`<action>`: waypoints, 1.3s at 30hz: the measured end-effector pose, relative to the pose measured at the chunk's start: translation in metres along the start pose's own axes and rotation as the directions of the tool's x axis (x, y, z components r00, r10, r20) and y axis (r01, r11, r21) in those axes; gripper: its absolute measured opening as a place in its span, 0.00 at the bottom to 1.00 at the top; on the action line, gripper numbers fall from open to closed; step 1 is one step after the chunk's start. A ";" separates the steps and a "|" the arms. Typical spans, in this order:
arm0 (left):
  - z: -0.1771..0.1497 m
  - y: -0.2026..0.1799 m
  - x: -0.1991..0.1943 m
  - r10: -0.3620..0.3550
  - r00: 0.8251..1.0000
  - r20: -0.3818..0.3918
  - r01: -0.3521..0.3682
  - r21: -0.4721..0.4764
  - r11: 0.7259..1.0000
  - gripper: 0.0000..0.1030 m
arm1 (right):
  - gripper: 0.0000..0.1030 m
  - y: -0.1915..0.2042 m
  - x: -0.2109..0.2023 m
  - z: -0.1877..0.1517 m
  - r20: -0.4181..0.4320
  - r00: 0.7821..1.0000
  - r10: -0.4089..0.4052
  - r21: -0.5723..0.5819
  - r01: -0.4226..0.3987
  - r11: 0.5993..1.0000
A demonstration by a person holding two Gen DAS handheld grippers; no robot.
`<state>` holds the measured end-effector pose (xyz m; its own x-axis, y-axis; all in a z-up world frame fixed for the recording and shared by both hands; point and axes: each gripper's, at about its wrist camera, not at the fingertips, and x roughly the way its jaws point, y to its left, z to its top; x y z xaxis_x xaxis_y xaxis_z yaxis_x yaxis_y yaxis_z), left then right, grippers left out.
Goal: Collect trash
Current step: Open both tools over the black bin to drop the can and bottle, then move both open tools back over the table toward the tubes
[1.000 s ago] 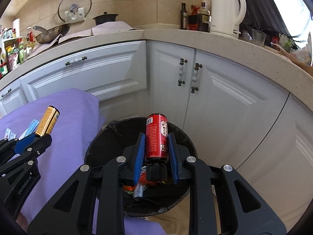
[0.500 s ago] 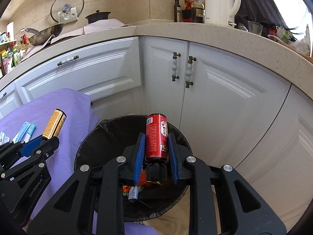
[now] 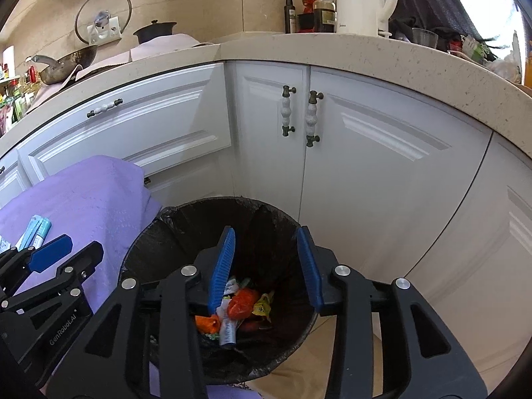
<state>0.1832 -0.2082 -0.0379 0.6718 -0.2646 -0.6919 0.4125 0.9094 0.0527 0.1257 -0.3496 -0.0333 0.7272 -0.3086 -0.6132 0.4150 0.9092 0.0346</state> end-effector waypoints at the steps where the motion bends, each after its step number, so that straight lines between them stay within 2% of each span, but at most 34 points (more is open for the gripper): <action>1: 0.000 0.000 -0.002 0.000 1.000 0.002 0.000 -0.001 1.000 0.43 | 0.37 0.001 -0.001 0.000 0.001 1.000 -0.001 0.000 0.001 1.000; 7: -0.001 0.010 -0.014 0.015 1.000 0.017 -0.015 -0.004 1.000 0.48 | 0.38 0.008 -0.008 0.001 0.000 1.000 0.010 -0.007 -0.010 1.000; 11: -0.007 0.024 -0.023 0.032 0.999 0.014 -0.032 -0.022 0.999 0.48 | 0.42 0.021 -0.013 0.001 0.002 1.000 0.028 -0.018 -0.028 0.999; 20: -0.022 0.083 -0.052 0.134 0.991 0.018 -0.132 -0.098 0.986 0.52 | 0.42 0.069 -0.021 0.002 -0.007 0.994 0.109 -0.068 -0.109 0.992; 26: -0.035 0.135 -0.070 0.219 0.976 0.000 -0.215 -0.182 0.960 0.55 | 0.42 0.111 -0.024 0.003 -0.023 0.985 0.170 -0.117 -0.172 0.978; 39: -0.065 0.237 -0.095 0.374 0.926 -0.057 -0.371 -0.324 0.870 0.58 | 0.42 0.203 -0.026 -0.002 -0.080 0.960 0.267 -0.232 -0.278 0.932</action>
<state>0.1769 0.0534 -0.0060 0.7410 0.1130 -0.6619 -0.0898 0.9936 0.0690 0.1900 -0.1560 -0.0118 0.7657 -0.0314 -0.6424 0.0575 0.9982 0.0197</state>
